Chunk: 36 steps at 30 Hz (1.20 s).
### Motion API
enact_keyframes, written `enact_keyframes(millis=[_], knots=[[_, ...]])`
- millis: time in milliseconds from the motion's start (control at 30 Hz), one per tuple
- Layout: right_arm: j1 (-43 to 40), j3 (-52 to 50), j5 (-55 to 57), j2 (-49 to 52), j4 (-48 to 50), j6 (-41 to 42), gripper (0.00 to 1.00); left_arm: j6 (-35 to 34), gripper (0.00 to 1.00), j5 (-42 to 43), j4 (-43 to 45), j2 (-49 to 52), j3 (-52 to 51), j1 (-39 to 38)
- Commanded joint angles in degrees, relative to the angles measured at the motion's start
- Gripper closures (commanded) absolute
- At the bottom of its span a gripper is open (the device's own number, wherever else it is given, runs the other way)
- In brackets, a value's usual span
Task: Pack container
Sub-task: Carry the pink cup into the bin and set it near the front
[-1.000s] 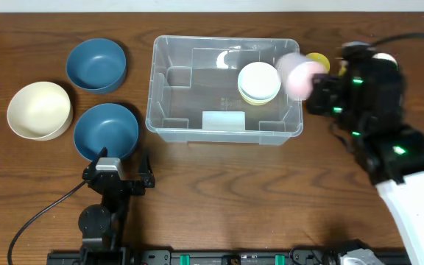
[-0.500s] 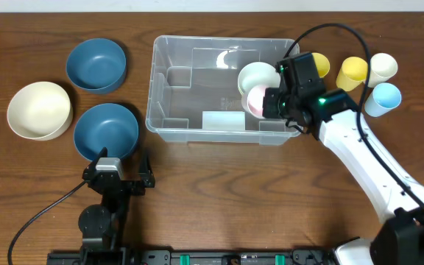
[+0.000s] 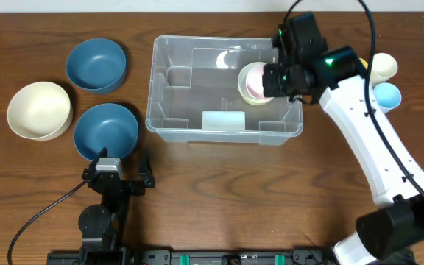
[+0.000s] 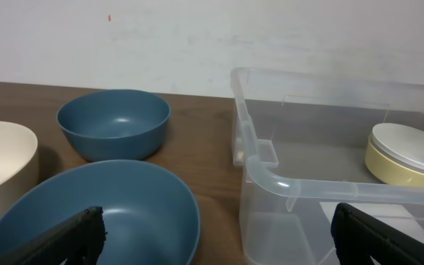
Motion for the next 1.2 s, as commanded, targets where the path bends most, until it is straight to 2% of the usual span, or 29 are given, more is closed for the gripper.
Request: enact_keyframes(millis=[0,533,1167], knots=[[0.6,2.6,-0.2,3.9,-2.0,-2.4,0.99,0.5,0.02,0.6,-1.9,-0.3,-1.0,-0.2],[5.4,2.5,4.5,17.9,-3.9,-3.1,0.99,0.5,0.02,0.6,-1.9,-0.3,-1.0,-0.2],[5.1,1.6,11.5,18.8,-3.6,-0.2,0.99,0.5,0.02,0.6,-1.9,-0.3,-1.0,-0.2]])
